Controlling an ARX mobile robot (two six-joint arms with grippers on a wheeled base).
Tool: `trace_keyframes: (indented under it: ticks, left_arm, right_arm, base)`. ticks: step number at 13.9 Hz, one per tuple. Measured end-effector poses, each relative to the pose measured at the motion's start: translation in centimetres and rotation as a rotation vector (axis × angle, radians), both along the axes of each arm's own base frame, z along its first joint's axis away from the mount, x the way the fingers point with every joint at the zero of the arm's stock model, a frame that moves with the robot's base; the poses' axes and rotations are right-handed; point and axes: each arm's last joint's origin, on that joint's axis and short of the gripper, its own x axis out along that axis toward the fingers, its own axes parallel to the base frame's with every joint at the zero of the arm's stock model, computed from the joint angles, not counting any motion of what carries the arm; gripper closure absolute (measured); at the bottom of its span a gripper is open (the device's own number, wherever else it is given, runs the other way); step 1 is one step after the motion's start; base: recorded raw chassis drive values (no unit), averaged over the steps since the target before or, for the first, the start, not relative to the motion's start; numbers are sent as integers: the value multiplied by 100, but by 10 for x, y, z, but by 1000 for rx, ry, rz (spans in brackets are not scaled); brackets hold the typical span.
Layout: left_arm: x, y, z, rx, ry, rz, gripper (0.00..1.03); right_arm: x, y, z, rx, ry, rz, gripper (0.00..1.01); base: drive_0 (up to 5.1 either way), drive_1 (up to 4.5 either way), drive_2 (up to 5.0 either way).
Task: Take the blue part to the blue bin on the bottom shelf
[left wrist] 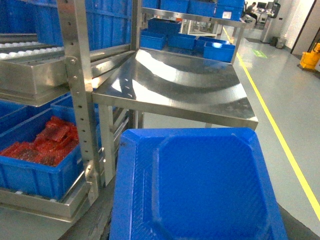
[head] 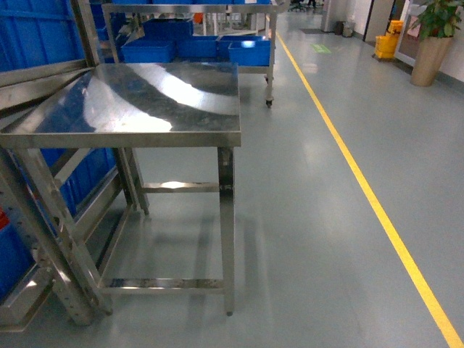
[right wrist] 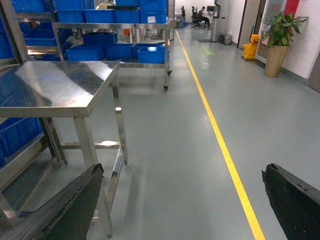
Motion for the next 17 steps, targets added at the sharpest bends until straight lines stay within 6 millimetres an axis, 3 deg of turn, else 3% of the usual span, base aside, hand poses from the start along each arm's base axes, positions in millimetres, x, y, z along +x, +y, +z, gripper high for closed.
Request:
trace_keyframes:
  ticks: [7,10,17]
  left_arm:
    - [0,0,0,0,0,0,60]
    - [0,0,0,1,2,0,60]
    - [0,0,0,1,3,-2,60]
  right_arm:
    - [0,0,0,0,2,0,3]
    - [0,0,0,0,-1,0,3]
    - [0,0,0,0,2,0,3]
  base:
    - [-4,414,-423]
    - [0,0,0]
    - [-478,257,257]
